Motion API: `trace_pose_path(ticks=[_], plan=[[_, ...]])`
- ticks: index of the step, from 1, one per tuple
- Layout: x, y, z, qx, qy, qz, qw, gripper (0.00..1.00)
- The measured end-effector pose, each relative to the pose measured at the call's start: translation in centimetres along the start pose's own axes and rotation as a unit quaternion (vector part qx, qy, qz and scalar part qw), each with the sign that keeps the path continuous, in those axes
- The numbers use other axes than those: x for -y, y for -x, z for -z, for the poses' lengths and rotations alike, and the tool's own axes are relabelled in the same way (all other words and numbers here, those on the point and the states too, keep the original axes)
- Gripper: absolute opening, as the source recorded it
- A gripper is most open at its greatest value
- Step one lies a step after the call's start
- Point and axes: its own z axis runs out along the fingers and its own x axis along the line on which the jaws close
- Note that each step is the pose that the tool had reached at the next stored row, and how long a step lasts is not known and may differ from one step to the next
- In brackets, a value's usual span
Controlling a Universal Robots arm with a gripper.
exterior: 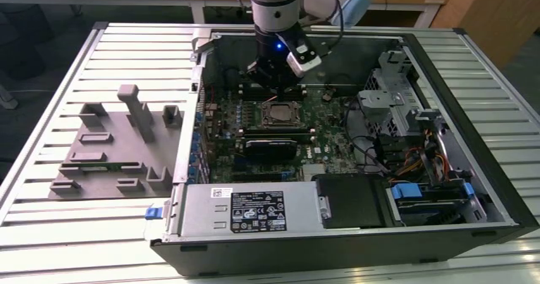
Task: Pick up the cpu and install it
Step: 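Install the first cpu locking lever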
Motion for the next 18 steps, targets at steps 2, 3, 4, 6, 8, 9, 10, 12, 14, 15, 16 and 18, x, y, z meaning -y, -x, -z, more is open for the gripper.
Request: trace_pose_path(ticks=[2,3,4,6,8,9,10,12,14,15,16,18], plan=[[0.01,0.11,0.85,0.0001,-0.0003,0.000,1.0000,0.11],[0.03,0.16,1.28,0.0001,-0.0004,0.000,1.0000,0.11],[0.04,0.21,1.75,0.0000,-0.0005,0.000,1.0000,0.11],[0.07,0.32,2.63,0.0000,-0.0004,0.000,1.0000,0.11],[0.10,0.43,3.53,-0.0001,-0.0005,0.000,1.0000,0.11],[0.11,0.49,4.00,0.0000,-0.0004,0.000,1.0000,0.11],[0.13,0.55,4.44,0.0000,-0.0004,0.000,1.0000,0.11],[0.15,0.63,5.13,0.0003,-0.0005,0.000,1.0000,0.11],[0.15,0.63,5.14,0.0004,-0.0004,0.000,1.0000,0.11],[0.15,0.63,5.14,0.0004,-0.0004,0.000,1.0000,0.11],[0.15,0.63,5.14,0.0004,-0.0004,0.000,1.0000,0.11],[0.15,0.63,5.15,0.0004,-0.0004,0.000,1.0000,0.11]])
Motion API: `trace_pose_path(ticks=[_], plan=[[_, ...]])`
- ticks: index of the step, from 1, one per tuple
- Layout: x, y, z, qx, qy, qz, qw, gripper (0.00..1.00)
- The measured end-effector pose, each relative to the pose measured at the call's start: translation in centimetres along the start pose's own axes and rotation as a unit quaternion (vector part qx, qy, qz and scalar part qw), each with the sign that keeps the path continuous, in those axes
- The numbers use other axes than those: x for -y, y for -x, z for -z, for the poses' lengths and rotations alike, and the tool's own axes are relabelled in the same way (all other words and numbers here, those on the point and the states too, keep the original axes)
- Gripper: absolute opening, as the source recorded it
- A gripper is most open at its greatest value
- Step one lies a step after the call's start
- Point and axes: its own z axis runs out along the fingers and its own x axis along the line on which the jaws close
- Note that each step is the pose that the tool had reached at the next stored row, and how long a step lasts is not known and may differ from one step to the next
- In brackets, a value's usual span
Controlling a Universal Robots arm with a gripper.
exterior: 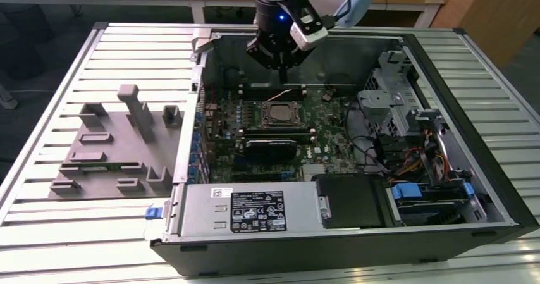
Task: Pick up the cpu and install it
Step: 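Install the first cpu locking lever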
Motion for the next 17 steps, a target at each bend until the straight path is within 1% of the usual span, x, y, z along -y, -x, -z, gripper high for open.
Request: trace_pose_path(ticks=[11,12,13,17], plan=[[0.00,0.00,0.02,0.0000,0.0000,0.000,1.0000,0.11],[0.01,0.00,0.03,-0.0001,0.0007,0.000,1.0000,0.11],[0.01,0.00,0.04,-0.0001,0.0032,0.000,1.0000,0.11],[0.00,0.00,0.02,-0.0001,0.0165,-0.002,0.9999,0.11]])
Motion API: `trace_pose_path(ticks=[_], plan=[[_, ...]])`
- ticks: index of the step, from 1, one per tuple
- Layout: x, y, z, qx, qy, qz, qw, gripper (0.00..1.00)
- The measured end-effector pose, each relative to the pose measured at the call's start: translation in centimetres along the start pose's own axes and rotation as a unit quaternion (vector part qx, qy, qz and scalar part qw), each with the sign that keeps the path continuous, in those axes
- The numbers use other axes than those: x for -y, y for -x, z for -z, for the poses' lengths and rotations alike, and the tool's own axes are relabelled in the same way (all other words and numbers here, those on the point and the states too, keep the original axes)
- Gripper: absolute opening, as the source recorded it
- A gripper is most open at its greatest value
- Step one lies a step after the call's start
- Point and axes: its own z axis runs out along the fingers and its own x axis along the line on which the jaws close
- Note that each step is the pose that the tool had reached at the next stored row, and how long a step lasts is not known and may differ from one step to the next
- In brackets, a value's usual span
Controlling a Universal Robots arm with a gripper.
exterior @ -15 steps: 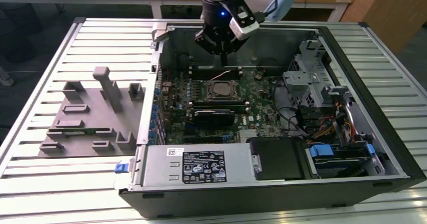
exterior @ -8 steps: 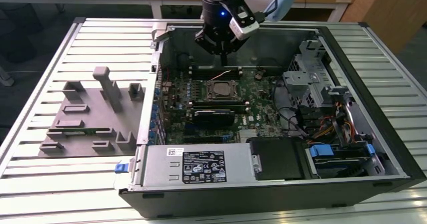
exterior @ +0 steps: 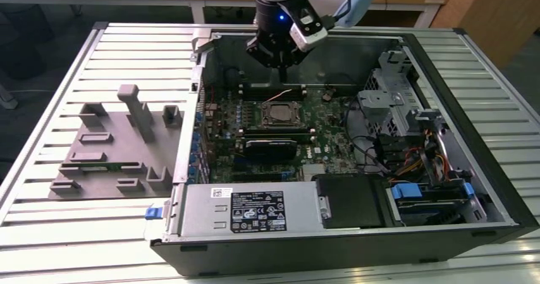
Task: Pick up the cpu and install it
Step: 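Install the first cpu locking lever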
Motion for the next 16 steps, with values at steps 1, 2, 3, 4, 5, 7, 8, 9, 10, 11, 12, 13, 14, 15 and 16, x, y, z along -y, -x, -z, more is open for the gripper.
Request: trace_pose_path(ticks=[1,2,3,4,5,7,8,9,10,11,12,13,14,15,16], plan=[[0.00,0.00,-0.01,0.0001,0.0035,0.000,1.0000,0.11],[0.00,0.00,-0.01,0.0001,0.0072,-0.001,1.0000,0.11],[0.00,0.00,-0.01,0.0001,0.0115,-0.001,0.9999,0.11],[0.00,0.00,-0.01,0.0001,0.0159,-0.002,0.9999,0.11],[0.00,0.00,-0.01,0.0001,0.0209,-0.003,0.9998,0.11],[0.03,0.00,-0.02,0.0001,0.0300,-0.004,0.9995,0.11],[0.04,0.00,-0.01,0.0001,0.0325,-0.004,0.9995,0.11],[0.03,0.00,-0.02,0.0001,0.0328,-0.004,0.9995,0.11],[0.03,0.00,-0.02,0.0001,0.0332,-0.004,0.9994,0.11],[0.03,0.00,-0.02,0.0001,0.0335,-0.004,0.9994,0.11],[0.04,0.00,-0.02,0.0001,0.0337,-0.004,0.9994,0.11],[0.07,0.00,-0.05,0.0001,0.0356,-0.004,0.9994,0.11],[0.08,-0.01,-0.13,0.0002,0.0367,-0.004,0.9993,0.11],[0.10,-0.02,-0.23,0.0002,0.0381,-0.005,0.9993,0.11],[0.13,-0.04,-0.33,0.0001,0.0398,-0.005,0.9992,0.11]])
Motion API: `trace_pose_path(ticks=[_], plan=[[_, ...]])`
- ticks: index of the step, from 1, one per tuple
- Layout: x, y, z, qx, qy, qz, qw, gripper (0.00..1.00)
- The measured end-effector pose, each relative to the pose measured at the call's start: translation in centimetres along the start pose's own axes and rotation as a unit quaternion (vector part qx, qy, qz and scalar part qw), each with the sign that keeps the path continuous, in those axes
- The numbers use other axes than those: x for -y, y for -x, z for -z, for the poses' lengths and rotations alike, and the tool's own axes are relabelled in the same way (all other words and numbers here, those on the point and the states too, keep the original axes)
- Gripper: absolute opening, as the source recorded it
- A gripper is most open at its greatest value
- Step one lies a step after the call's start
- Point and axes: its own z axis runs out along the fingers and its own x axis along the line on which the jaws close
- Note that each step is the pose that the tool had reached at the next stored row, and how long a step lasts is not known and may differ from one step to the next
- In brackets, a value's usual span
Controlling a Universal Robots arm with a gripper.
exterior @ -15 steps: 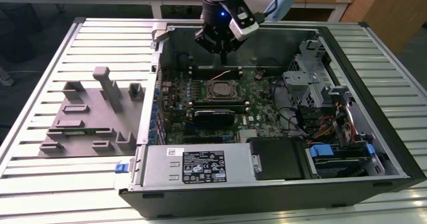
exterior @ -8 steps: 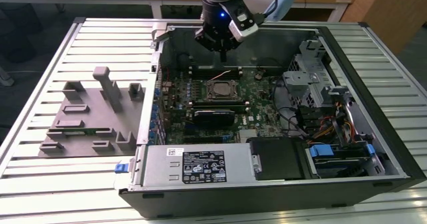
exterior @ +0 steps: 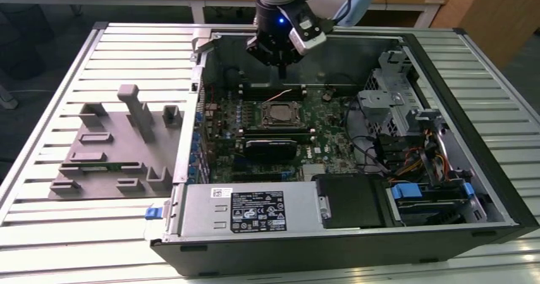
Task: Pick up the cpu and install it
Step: 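Install the first cpu locking lever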
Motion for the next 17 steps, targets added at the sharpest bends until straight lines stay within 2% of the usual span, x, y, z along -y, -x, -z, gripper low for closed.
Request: trace_pose_path(ticks=[8,15,17], plan=[[0.53,-0.10,-0.79,0.0000,0.0108,-0.001,0.9999,0.11],[1.06,-0.18,-1.45,0.0001,0.0252,-0.003,0.9997,0.11],[1.20,-0.21,-1.67,0.0002,0.0273,-0.003,0.9996,0.11]])
